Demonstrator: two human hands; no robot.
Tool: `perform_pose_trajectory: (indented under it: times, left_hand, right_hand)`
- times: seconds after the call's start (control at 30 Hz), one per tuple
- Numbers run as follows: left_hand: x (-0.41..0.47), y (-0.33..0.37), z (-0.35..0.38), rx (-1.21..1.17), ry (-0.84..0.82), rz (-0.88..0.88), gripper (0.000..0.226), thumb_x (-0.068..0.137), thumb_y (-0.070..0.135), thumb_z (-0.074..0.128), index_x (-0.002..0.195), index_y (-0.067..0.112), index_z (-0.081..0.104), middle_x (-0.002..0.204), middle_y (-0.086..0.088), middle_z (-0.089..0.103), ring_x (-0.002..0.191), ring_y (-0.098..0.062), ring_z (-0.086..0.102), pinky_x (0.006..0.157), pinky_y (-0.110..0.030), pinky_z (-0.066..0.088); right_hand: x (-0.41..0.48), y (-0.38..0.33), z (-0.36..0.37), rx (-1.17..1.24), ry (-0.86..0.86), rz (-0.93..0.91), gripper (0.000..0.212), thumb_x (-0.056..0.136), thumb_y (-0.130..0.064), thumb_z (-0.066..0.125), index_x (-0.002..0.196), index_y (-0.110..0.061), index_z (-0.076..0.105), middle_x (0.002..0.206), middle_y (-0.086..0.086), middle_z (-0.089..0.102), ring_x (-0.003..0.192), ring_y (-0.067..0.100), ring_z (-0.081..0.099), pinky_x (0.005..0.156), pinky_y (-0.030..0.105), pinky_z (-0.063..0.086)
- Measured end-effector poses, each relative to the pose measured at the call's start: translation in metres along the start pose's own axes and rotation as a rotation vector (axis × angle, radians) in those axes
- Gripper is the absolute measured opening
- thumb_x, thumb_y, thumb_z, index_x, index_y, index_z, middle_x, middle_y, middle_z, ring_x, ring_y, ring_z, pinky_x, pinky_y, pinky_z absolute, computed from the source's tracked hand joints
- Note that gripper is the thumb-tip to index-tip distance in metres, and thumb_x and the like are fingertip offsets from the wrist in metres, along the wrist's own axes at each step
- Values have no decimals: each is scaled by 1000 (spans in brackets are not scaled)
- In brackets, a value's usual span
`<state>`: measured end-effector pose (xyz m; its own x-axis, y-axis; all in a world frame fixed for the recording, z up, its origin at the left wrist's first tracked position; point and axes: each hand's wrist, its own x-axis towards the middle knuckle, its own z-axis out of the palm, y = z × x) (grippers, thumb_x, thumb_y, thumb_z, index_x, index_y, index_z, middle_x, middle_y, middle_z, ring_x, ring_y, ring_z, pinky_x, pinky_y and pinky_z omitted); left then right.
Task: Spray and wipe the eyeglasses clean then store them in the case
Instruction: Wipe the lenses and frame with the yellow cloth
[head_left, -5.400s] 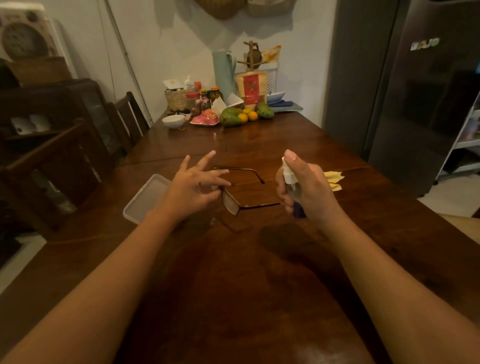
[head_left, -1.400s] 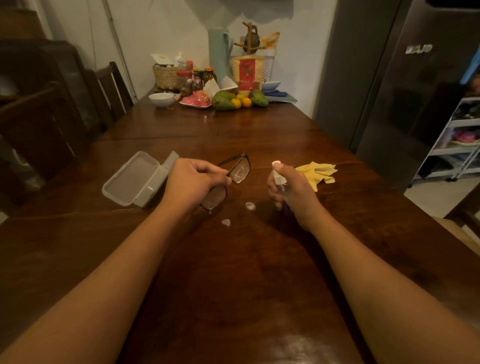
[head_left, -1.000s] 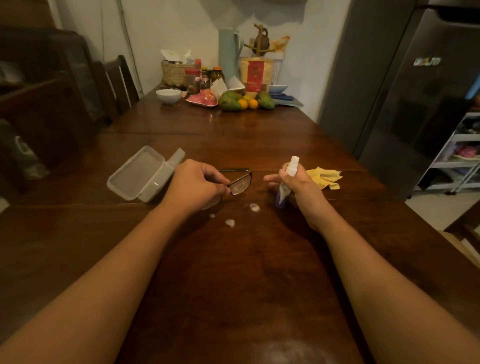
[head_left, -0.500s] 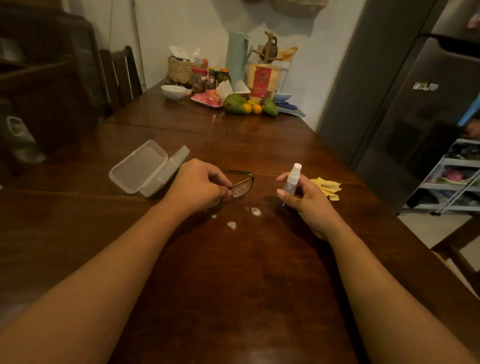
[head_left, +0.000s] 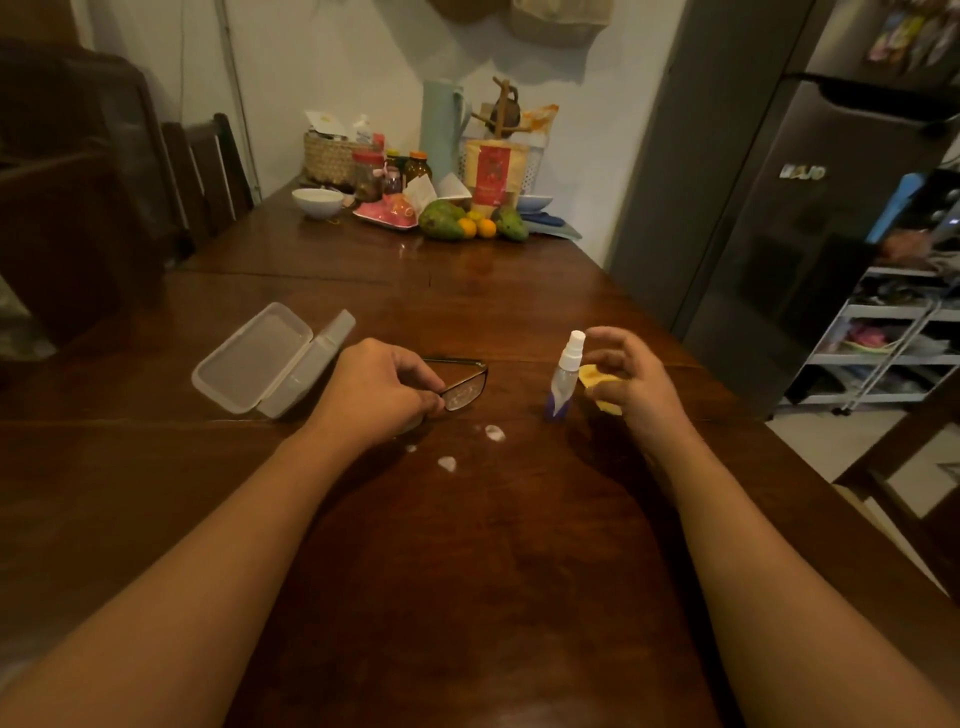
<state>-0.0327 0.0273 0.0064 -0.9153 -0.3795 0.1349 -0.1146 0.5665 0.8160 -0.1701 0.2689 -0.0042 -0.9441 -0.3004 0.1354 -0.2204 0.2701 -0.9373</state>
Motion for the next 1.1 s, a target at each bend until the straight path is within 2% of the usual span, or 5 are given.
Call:
perform_pose_trajectory:
  times: [0.13, 0.33, 0.57, 0.77, 1.1]
  left_hand:
    - [0, 1, 2, -18, -16, -6, 13, 74, 12, 81, 80, 22, 77, 82, 4, 73, 78, -13, 68, 64, -31, 57]
    - [-2, 3, 5, 0, -33, 28, 12, 71, 14, 84, 76, 24, 78, 74, 5, 75, 72, -12, 70, 67, -36, 61]
    - [-2, 4, 5, 26, -27, 36, 13, 71, 15, 83, 78, 25, 78, 76, 4, 75, 75, -14, 71, 68, -37, 61]
    - [-2, 6, 5, -11, -9, 8, 14, 71, 12, 84, 74, 24, 78, 66, 6, 74, 62, -13, 70, 54, -25, 57]
    - [-4, 9, 5, -32, -1, -5, 13, 74, 14, 81, 76, 26, 78, 72, 7, 74, 69, -10, 70, 59, -25, 57]
  right_hand:
    - [16, 16, -14, -346, 237, 1, 47, 95, -13, 60, 129, -44, 53, 136, -12, 48, 140, 25, 32, 111, 51, 40]
    - [26, 31, -4, -941, -127, 182, 57, 96, -66, 38, 149, -47, 31, 164, -2, 22, 149, 36, 9, 119, 53, 16]
    - [20, 22, -11, -841, 75, 145, 27, 91, -50, 64, 115, -39, 61, 145, -1, 49, 140, 31, 26, 108, 52, 35]
    - [18, 17, -19, -963, -47, 137, 44, 87, -61, 62, 127, -44, 58, 146, -2, 44, 134, 25, 40, 105, 54, 40]
    - [14, 21, -20, -709, 105, 46, 26, 93, -30, 67, 119, -30, 70, 125, -3, 60, 112, 17, 54, 95, 41, 52]
